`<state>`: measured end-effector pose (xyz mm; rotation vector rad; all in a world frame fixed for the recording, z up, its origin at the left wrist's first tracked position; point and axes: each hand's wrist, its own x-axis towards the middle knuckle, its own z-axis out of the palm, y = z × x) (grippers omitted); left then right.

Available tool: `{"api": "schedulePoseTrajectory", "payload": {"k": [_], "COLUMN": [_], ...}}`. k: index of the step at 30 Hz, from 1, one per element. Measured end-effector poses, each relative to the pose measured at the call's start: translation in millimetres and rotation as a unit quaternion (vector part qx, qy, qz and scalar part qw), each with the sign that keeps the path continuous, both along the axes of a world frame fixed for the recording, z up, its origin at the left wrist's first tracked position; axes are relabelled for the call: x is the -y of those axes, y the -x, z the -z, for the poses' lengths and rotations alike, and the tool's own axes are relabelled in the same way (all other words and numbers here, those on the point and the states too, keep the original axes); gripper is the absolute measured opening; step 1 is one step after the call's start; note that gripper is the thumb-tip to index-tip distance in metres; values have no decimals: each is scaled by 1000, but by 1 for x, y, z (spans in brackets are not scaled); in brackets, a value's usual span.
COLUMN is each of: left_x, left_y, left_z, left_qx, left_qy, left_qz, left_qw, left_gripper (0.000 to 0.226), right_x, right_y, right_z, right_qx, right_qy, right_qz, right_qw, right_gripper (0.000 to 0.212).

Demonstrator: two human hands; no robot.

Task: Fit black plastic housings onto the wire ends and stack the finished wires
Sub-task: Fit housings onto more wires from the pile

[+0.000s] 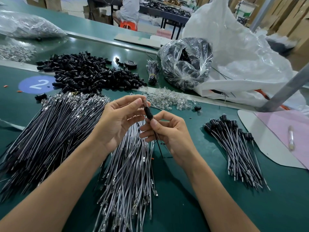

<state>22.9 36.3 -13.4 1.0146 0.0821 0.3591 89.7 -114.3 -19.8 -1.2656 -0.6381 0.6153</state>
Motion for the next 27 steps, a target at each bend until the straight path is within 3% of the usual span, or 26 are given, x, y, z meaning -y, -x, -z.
{"api": "schedulePoseTrajectory", "payload": {"k": [15,24,27], "left_x": [2,2,4], "left_y": [2,0,-2], "left_z": [-3,-2,0], "left_qx": [-37,-28,-31], "left_qy": [-127,-121,-93], "left_qz": [-63,-62,-73], "left_qw": [989,990,993], "left_gripper": [20,30,23], "right_x": [1,0,-1], "right_y": [-1,1,1], "right_z": [0,-1,-1], "right_qx": [26,39,44], "right_qy": [41,53,52], "right_qz": [53,66,72], "right_qw": [997,996,995], "right_gripper": [12,10,12]}}
